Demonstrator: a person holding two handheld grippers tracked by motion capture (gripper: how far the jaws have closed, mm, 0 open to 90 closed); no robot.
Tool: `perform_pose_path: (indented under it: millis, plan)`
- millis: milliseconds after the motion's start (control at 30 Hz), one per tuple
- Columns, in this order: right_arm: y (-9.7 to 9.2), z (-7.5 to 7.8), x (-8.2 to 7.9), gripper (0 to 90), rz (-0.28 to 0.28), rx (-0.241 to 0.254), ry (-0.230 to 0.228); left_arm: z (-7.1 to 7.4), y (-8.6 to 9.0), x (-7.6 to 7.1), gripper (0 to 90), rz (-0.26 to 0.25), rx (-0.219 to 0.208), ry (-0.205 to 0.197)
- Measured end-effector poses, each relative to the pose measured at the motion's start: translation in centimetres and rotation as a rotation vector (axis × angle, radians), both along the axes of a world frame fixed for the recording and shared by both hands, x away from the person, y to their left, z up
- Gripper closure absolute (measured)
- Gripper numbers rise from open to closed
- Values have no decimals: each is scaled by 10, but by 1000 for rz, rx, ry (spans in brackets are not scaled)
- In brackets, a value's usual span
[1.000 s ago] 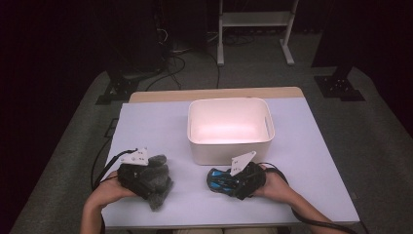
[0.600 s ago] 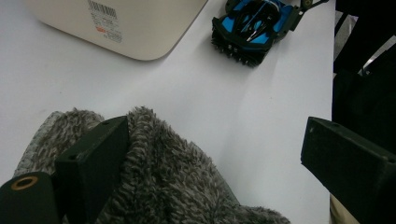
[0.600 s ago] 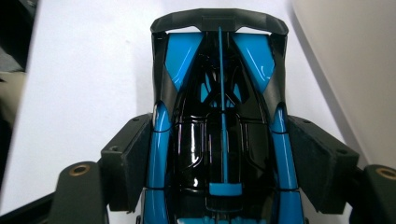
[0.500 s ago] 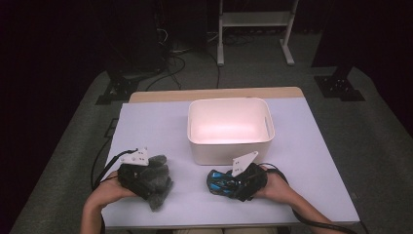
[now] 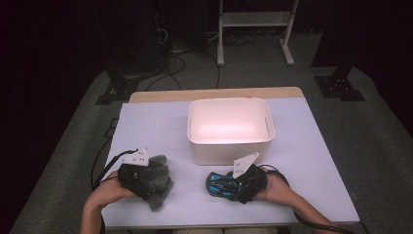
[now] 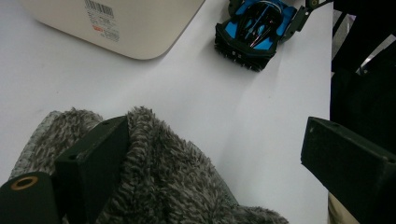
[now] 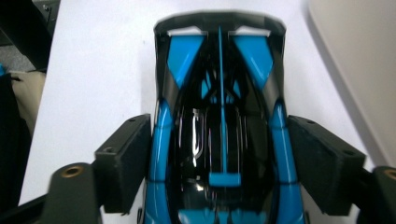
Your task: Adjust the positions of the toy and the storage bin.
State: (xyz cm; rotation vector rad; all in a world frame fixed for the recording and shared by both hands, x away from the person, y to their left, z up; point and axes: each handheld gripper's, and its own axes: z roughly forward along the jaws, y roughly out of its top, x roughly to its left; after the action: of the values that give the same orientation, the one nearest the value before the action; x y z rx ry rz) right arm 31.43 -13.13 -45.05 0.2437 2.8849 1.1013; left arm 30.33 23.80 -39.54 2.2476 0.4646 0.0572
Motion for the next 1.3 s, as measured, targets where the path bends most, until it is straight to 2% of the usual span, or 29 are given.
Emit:
perform_pose_path:
  millis: [100, 333, 400, 733, 1300]
  plan:
    - [0, -4, -2, 189, -1, -23, -8, 0, 0, 0, 77, -1, 0, 0]
    - [-3, -6, -3, 213, 0, -7, -21, 0, 0, 0, 77, -1, -1, 1]
    - [-4, -4, -4, 248, -8, -10, -23, 0, 0, 0, 77, -2, 0, 1]
    - [-2, -1, -5, 250, -15, -31, -32, -1, 0, 0, 77, -1, -2, 3]
    - [1, 12, -5, 252, 8, 3, -12, -1, 0, 0, 77, 0, -3, 5]
